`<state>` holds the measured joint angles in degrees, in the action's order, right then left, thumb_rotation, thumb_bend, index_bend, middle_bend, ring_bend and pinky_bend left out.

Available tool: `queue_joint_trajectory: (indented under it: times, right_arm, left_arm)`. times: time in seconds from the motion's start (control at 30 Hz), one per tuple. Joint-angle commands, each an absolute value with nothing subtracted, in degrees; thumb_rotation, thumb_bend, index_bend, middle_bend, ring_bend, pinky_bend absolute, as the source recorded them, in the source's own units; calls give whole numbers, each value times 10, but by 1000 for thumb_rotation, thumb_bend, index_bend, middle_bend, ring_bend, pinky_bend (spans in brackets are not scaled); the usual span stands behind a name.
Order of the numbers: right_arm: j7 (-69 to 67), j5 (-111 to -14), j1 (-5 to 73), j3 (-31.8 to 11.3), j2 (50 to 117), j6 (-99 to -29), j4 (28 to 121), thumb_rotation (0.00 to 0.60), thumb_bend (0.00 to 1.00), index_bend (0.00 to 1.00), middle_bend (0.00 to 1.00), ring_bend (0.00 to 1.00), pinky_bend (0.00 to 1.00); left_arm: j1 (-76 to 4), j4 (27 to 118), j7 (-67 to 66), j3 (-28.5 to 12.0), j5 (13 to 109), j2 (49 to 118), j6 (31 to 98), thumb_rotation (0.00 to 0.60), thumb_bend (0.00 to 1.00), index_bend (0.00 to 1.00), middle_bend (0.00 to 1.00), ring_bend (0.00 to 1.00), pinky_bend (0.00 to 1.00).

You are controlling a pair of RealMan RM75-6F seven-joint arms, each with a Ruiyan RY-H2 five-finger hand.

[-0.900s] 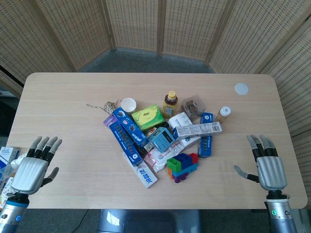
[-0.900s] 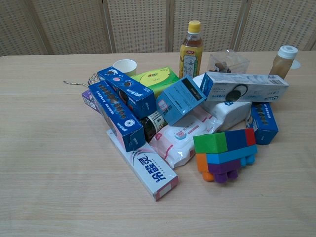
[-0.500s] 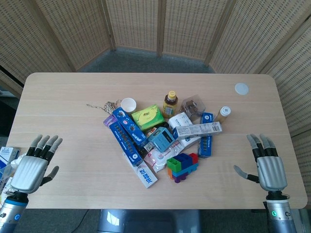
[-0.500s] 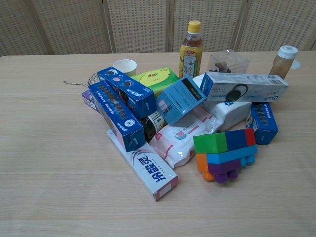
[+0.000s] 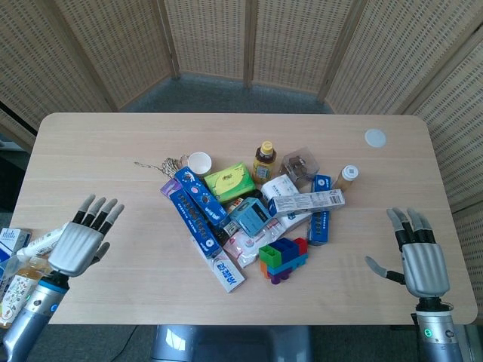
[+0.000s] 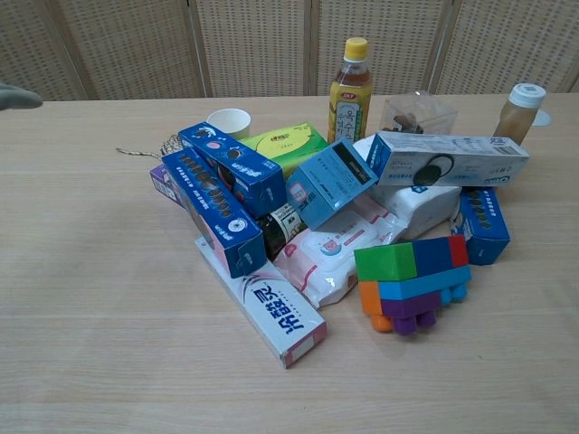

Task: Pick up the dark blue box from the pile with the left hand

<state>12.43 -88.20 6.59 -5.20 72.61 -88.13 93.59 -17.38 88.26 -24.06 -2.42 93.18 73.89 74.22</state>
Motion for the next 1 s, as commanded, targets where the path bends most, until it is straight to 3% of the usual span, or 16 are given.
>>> queue_joint_trajectory:
  times: [0.03, 0.3, 0.67, 1.0]
  right_arm:
    - [126, -881, 63, -52, 722, -885, 938, 0, 193, 0, 125, 0, 0]
    - [128, -871, 52, -52, 710, -892, 946, 0, 192, 0, 125, 0, 0]
    - [129, -865, 44, -53, 697, -897, 960, 0, 191, 0, 125, 0, 0]
    - [121, -862, 37, -55, 688, -903, 968, 0, 195, 0, 125, 0, 0]
  left_arm:
    - [-212, 802, -253, -40, 936, 813, 718, 600, 386, 0, 0, 0, 0]
    - [-253, 639, -240, -50, 955, 956, 732, 600, 332, 0, 0, 0, 0]
    - [-300, 485, -204, -62, 948, 1091, 737, 600, 71, 0, 0, 0, 0]
    - [-341, 394, -176, -75, 933, 1164, 737, 600, 59, 0, 0, 0, 0]
